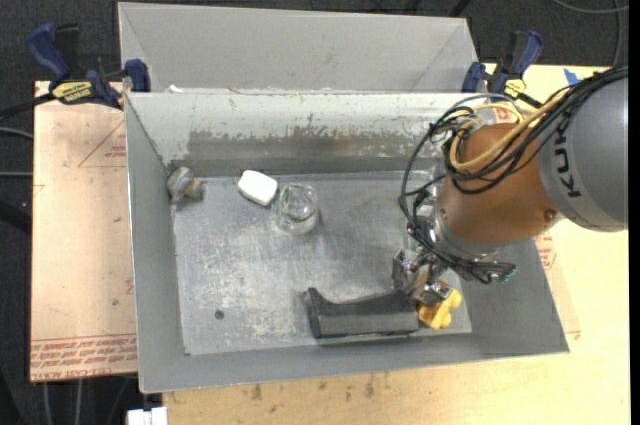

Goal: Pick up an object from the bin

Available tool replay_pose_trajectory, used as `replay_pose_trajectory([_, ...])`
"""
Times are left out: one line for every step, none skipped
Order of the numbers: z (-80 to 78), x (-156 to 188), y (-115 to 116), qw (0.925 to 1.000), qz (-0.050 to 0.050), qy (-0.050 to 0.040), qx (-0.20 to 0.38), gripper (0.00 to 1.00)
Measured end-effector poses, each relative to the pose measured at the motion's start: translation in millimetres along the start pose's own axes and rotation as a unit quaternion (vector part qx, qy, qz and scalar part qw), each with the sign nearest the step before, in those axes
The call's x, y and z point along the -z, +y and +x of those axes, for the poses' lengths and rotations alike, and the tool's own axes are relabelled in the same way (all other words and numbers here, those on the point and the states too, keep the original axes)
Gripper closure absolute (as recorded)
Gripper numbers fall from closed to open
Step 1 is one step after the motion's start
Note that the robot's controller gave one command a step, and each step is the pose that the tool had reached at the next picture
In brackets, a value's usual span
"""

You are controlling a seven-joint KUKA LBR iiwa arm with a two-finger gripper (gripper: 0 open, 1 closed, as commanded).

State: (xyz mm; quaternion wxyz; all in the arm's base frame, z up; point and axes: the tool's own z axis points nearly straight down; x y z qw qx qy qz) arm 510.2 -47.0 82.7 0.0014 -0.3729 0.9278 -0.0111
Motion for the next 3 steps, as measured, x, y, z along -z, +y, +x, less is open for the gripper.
replay_pose_trajectory([-0.1,0.0,0.0,1.0,0.0,0.0,0.0,1.0])
replay_pose_trajectory([0.7,2.2,-0.1,1.0,-0.002,0.0005,-0.001,1.0])
replay_pose_trajectory([1.3,9.2,1.8,1.0,-0.007,-0.0016,-0.002,1.0])
